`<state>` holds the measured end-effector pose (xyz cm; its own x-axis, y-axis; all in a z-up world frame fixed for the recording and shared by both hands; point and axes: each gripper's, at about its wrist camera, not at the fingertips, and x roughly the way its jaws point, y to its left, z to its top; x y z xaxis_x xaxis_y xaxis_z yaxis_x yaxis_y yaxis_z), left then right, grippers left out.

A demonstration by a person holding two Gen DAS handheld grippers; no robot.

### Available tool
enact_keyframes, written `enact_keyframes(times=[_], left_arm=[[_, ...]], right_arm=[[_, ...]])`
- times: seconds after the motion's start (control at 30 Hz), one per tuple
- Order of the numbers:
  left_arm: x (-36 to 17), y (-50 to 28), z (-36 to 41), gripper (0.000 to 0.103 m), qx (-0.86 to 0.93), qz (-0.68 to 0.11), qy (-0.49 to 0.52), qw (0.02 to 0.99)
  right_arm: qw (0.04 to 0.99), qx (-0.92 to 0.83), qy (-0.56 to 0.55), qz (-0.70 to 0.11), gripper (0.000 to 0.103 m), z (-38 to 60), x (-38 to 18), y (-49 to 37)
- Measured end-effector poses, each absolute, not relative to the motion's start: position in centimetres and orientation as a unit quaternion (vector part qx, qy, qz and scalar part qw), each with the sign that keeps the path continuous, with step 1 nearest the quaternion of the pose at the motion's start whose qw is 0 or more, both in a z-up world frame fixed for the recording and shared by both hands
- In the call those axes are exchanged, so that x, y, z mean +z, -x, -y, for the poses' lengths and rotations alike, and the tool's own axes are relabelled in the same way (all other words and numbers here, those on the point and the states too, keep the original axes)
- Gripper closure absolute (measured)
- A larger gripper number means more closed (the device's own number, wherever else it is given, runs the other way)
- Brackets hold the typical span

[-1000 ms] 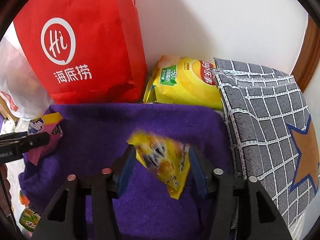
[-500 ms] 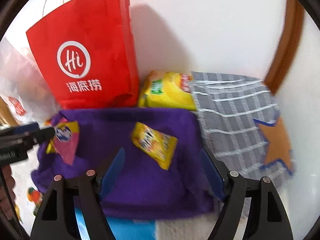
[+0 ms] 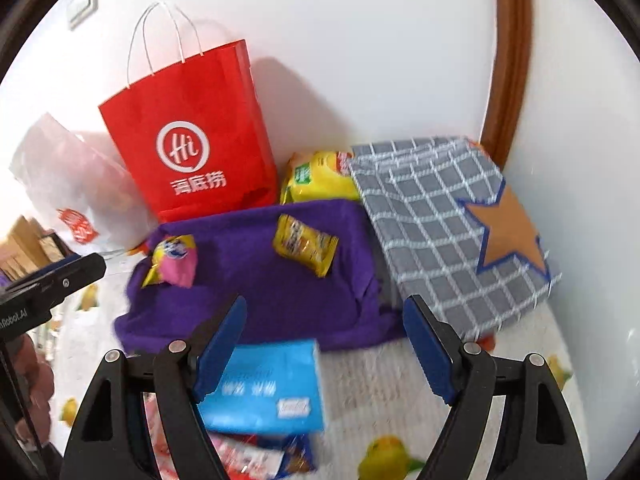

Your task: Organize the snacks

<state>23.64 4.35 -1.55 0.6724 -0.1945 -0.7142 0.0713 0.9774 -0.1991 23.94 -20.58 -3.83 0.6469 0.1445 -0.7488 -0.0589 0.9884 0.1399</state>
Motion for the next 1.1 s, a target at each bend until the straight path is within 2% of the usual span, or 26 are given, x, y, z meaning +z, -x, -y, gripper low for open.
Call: enact_keyframes(times=[0.6,1.1], left_arm=[[-1.9,-12.5,-4.3,0.028,-0.044,-0.397,0.077,0.914],[-5.2,-9.6,-3.9,0.029,-0.041,-0.399,0.088,0.912]], right_arm=[[0.932,0.079,-0.051,-0.350,0.022,22.0,-3.3,-13.0],[0.929,0.095,-0.041,-0.356,0.022,21.0,-6.5,-10.7]])
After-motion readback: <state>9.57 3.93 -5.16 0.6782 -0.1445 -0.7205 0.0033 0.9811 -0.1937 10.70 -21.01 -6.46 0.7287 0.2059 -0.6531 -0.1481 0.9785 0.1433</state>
